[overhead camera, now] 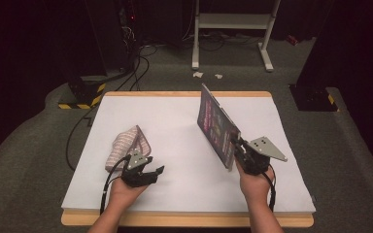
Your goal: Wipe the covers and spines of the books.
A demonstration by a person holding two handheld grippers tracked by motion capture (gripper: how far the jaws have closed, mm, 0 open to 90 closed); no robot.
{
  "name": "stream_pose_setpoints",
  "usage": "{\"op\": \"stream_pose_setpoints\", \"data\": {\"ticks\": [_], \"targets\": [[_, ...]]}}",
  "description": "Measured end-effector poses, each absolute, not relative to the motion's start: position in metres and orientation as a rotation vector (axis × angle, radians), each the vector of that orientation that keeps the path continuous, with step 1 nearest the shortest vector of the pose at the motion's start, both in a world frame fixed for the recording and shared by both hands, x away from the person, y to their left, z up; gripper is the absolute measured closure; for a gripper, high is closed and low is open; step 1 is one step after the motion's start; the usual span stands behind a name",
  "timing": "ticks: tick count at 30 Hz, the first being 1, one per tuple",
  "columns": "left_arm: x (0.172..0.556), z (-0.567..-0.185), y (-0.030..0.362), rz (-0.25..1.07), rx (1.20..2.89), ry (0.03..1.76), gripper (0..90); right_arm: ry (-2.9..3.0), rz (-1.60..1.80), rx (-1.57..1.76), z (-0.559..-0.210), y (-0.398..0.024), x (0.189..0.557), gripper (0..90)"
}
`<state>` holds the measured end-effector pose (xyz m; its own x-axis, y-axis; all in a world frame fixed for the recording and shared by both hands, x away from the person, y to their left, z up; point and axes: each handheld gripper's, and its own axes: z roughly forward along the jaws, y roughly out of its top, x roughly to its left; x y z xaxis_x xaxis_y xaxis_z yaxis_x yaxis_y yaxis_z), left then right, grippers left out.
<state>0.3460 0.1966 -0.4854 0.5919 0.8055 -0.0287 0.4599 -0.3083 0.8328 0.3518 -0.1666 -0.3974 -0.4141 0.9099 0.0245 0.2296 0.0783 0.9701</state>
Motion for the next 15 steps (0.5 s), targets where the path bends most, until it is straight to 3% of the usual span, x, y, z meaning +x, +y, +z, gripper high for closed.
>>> {"op": "stream_pose_setpoints", "data": {"ticks": [9, 15], "targets": [[0.347, -0.483, 0.202, 0.505, 1.94, 1.015, 38.7, 1.626, 1.294, 1.156, -0.385, -0.19, 0.359, 85.0], [0.347, -0.482, 0.203, 0.509, 1.94, 1.017, 38.4, 1.652, 1.261, 1.148, -0.398, -0.183, 0.359, 84.9]]}}
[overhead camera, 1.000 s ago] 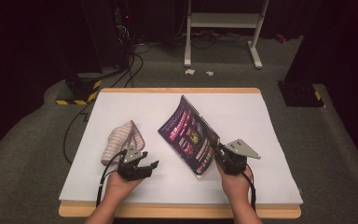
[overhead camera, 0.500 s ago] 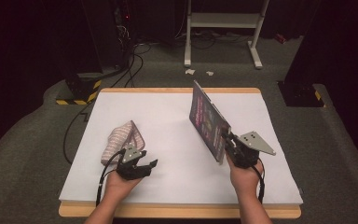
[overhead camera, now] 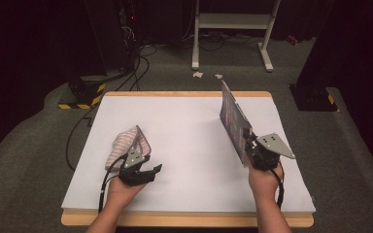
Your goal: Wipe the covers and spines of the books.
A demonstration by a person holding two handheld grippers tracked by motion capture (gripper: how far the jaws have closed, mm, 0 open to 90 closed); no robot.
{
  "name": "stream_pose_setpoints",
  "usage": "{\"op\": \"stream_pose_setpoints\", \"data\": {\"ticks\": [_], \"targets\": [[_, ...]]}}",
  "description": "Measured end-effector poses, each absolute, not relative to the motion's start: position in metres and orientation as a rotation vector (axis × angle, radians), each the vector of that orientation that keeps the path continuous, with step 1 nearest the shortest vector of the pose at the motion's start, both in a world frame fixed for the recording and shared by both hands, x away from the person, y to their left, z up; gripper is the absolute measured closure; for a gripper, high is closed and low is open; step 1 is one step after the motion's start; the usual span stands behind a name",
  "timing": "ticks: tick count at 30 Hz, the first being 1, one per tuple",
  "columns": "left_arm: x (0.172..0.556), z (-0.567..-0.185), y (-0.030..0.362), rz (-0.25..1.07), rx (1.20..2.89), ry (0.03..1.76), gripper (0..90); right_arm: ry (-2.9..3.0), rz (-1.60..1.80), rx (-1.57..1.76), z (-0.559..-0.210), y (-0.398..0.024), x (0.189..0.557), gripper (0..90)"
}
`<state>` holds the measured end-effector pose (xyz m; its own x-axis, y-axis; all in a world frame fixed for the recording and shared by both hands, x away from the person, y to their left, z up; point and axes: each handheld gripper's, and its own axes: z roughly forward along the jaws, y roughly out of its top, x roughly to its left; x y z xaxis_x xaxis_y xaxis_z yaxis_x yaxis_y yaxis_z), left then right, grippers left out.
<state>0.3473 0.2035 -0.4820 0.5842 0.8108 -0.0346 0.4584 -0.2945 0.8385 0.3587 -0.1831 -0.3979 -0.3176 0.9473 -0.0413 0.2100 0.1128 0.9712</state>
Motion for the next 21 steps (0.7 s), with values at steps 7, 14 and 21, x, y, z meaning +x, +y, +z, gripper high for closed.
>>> {"op": "stream_pose_setpoints", "data": {"ticks": [7, 14, 21], "targets": [[0.347, -0.482, 0.204, 0.511, 1.946, 1.013, 38.2, 1.751, 1.319, 1.097, -0.411, -0.153, 0.352, 84.8], [0.347, -0.484, 0.202, 0.503, 1.958, 1.014, 38.0, 1.85, 1.313, 1.059, -0.431, -0.124, 0.349, 84.7], [0.347, -0.485, 0.201, 0.5, 1.963, 1.012, 38.0, 1.952, 1.285, 1.038, -0.45, -0.099, 0.35, 84.7]]}}
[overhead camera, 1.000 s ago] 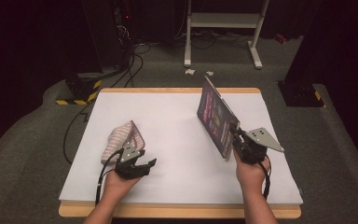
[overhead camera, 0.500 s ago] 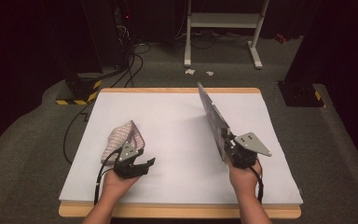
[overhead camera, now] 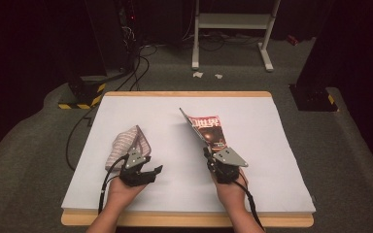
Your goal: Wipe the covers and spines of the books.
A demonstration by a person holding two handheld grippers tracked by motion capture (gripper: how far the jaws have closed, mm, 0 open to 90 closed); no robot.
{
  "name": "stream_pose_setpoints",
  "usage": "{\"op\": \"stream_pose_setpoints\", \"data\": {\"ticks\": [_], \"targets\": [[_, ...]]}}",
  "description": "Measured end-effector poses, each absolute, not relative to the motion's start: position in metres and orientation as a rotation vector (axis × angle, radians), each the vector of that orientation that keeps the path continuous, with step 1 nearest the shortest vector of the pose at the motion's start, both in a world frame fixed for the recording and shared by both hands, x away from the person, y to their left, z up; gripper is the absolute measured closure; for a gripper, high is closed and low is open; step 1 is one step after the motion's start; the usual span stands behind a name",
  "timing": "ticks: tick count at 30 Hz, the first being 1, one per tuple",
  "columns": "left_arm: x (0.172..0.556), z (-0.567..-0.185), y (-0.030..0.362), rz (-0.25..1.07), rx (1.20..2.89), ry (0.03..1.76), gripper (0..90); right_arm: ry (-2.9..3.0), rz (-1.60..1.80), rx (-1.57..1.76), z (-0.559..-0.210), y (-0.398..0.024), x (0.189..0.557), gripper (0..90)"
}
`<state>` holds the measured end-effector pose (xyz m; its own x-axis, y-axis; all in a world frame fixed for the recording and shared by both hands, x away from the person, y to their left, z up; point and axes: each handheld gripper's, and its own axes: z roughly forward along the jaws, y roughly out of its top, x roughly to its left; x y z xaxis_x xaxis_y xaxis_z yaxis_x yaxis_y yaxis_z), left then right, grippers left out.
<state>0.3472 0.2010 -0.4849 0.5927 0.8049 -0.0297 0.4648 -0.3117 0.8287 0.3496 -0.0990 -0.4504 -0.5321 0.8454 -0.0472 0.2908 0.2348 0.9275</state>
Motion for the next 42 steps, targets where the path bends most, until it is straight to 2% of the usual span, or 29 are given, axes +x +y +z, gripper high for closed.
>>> {"op": "stream_pose_setpoints", "data": {"ticks": [10, 15, 18, 20, 21, 30, 35, 42], "targets": [[0.348, -0.486, 0.2, 0.499, 1.975, 1.008, 37.9, 2.044, 1.266, 1.019, -0.472, -0.075, 0.347, 82.9], [0.347, -0.488, 0.198, 0.496, 1.981, 1.005, 37.9, 2.092, 1.267, 0.995, -0.48, -0.065, 0.344, 76.3], [0.347, -0.488, 0.196, 0.494, 1.981, 1.003, 37.9, 2.135, 1.28, 1.006, -0.482, -0.062, 0.343, 69.3], [0.346, -0.488, 0.195, 0.495, 1.982, 0.998, 37.9, 2.141, 1.284, 1.007, -0.482, -0.062, 0.342, 68.5], [0.346, -0.489, 0.194, 0.495, 1.982, 0.997, 37.9, 2.157, 1.28, 1.003, -0.485, -0.059, 0.339, 64.5], [0.346, -0.489, 0.191, 0.498, 1.983, 0.995, 37.8, 2.25, 1.329, 0.959, -0.487, -0.054, 0.327, 56.4], [0.347, -0.492, 0.187, 0.483, 1.999, 0.994, 37.8, 2.235, 1.339, 0.949, -0.485, -0.061, 0.321, 54.3], [0.349, -0.498, 0.171, 0.433, 2.03, 0.974, 37.2, 2.175, 1.202, 1.102, -0.49, -0.109, 0.34, 45.6]]}}
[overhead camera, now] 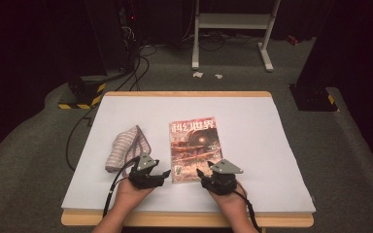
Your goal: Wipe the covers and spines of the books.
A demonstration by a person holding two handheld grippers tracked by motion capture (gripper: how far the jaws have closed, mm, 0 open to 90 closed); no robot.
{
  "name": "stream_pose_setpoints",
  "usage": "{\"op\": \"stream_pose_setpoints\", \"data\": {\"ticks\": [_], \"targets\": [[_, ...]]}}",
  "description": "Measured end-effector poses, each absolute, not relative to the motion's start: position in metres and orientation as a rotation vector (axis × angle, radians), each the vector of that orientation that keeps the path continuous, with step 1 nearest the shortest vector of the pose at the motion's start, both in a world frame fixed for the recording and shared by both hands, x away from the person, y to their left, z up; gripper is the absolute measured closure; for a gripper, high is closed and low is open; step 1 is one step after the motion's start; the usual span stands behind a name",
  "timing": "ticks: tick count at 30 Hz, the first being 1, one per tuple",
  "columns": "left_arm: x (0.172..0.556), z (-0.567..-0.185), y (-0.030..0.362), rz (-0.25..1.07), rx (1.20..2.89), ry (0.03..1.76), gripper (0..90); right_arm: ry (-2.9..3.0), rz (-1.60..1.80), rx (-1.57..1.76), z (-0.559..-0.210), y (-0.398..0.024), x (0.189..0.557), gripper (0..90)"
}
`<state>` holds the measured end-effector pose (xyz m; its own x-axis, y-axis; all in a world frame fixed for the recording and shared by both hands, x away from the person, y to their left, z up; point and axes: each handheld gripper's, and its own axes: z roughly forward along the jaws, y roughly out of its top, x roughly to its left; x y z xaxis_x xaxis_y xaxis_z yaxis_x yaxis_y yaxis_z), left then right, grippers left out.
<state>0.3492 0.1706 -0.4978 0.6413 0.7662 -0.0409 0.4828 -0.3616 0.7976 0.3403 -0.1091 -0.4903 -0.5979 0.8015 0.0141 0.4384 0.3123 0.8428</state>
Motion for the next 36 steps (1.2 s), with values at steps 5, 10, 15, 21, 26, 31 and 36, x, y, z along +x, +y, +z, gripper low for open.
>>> {"op": "stream_pose_setpoints", "data": {"ticks": [5, 10, 15, 21, 26, 31, 36], "targets": [[0.351, -0.502, 0.155, 0.399, 2.06, 0.952, 36.5, 2.183, 1.083, 1.256, -0.5, -0.143, 0.356, 41.8], [0.355, -0.505, 0.142, 0.37, 2.098, 0.951, 34.9, 2.208, 1.054, 1.359, -0.507, -0.153, 0.367, 38.4], [0.356, -0.507, 0.139, 0.35, 2.1, 0.957, 34.9, 2.238, 1.081, 1.362, -0.508, -0.15, 0.368, 41.9], [0.357, -0.506, 0.145, 0.371, 2.097, 0.98, 34.4, 2.268, 1.085, 1.329, -0.507, -0.139, 0.365, 43.2], [0.357, -0.507, 0.154, 0.373, 2.081, 1.006, 36.4, 2.284, 1.079, 1.296, -0.508, -0.129, 0.363, 42.4], [0.356, -0.506, 0.154, 0.396, 2.078, 0.991, 37.6, 2.282, 1.098, 1.295, -0.507, -0.131, 0.365, 43.0], [0.353, -0.5, 0.161, 0.436, 2.04, 0.982, 38.8, 2.245, 1.13, 1.274, -0.502, -0.134, 0.363, 42.7]]}}
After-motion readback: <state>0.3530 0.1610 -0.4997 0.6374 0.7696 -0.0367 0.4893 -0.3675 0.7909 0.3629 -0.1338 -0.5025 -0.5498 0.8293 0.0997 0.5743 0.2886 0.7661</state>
